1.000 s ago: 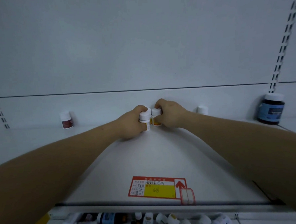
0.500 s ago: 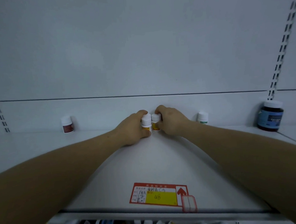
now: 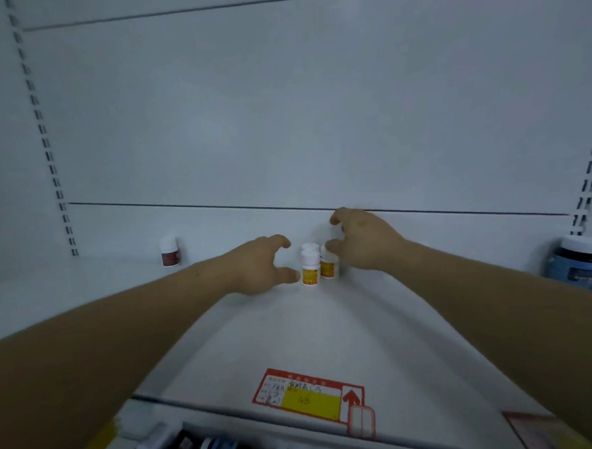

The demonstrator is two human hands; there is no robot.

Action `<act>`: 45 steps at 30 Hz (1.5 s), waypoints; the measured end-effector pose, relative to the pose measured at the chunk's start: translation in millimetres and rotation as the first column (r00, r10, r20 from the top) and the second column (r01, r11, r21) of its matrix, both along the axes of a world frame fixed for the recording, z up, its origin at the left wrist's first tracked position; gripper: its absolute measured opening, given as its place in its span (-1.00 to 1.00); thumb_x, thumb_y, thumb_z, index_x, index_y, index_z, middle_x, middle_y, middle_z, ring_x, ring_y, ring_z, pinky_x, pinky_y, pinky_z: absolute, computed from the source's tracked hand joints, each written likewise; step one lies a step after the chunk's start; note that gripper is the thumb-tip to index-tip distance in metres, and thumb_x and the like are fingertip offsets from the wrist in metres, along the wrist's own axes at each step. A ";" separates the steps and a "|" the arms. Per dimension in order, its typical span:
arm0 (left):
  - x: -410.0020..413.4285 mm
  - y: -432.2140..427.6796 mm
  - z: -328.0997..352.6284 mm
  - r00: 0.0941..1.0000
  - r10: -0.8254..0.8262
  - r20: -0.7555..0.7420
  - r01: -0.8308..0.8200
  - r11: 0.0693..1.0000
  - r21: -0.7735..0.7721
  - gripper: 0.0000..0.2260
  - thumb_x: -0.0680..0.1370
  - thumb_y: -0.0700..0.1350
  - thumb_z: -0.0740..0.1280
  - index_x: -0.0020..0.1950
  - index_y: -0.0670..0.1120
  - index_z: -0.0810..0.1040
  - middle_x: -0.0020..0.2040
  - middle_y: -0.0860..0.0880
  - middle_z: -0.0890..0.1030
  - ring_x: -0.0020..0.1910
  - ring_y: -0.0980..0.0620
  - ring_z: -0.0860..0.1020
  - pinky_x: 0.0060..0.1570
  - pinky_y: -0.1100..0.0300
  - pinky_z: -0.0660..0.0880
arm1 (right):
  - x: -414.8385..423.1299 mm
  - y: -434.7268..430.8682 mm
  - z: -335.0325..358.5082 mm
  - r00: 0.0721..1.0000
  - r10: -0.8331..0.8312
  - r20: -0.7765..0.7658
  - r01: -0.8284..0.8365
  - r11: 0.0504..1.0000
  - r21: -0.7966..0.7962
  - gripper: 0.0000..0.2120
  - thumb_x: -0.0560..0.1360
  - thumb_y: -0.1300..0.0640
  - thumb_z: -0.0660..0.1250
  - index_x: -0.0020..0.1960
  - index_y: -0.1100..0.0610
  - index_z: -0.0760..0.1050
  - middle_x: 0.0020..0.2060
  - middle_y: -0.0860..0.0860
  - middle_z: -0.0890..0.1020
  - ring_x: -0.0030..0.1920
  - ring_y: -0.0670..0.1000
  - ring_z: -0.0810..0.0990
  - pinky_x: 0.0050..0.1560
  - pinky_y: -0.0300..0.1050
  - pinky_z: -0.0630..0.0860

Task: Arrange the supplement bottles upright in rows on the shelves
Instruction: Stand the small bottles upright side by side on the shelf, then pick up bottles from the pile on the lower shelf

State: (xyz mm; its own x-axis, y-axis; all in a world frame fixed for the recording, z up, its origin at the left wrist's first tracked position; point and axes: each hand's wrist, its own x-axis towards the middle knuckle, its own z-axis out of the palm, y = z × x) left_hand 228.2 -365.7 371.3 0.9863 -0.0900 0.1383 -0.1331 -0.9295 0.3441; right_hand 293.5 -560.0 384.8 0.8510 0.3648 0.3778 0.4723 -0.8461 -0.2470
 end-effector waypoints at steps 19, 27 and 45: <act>-260.2 124.6 -6.3 0.987 0.161 0.005 -0.161 0.984 0.080 -0.49 0.50 0.24 0.24 0.42 0.12 0.29 0.45 0.06 0.30 0.32 0.05 0.35 0.11 0.26 0.22 | -196.9 177.2 0.1 0.950 0.311 -0.012 -0.311 0.950 -0.036 -0.45 0.54 -0.20 0.19 0.42 0.07 0.29 0.37 0.04 0.42 0.31 0.09 0.39 0.08 -0.12 0.27; -358.7 207.5 -79.9 0.959 0.208 -0.191 -0.205 0.978 0.033 -0.47 0.51 0.15 0.30 0.44 0.07 0.28 0.44 0.05 0.30 0.28 0.11 0.33 0.12 0.33 0.22 | -294.1 257.7 -59.8 0.875 0.484 -0.028 -0.485 0.874 -0.033 -0.46 0.55 -0.14 0.21 0.45 0.06 0.26 0.39 0.09 0.38 0.35 0.10 0.35 0.28 -0.06 0.28; -236.9 295.3 -328.4 0.785 0.233 -0.574 -0.326 0.943 -0.062 -0.42 0.55 0.10 0.29 0.49 -0.06 0.19 0.49 -0.06 0.21 0.41 -0.01 0.27 0.31 0.22 0.22 | -195.2 295.4 -346.6 0.709 0.206 -0.674 -0.307 0.951 -0.031 -0.38 0.55 -0.08 0.26 0.50 0.15 0.17 0.41 0.16 0.35 0.36 0.13 0.37 0.31 -0.07 0.33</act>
State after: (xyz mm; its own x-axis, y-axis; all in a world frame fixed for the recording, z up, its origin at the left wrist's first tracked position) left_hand -8.7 -70.4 42.8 0.8764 0.1779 -0.4475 0.3797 -0.8267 0.4152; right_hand 98.3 -264.6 38.2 0.7315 0.6091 -0.3064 0.4375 -0.7640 -0.4743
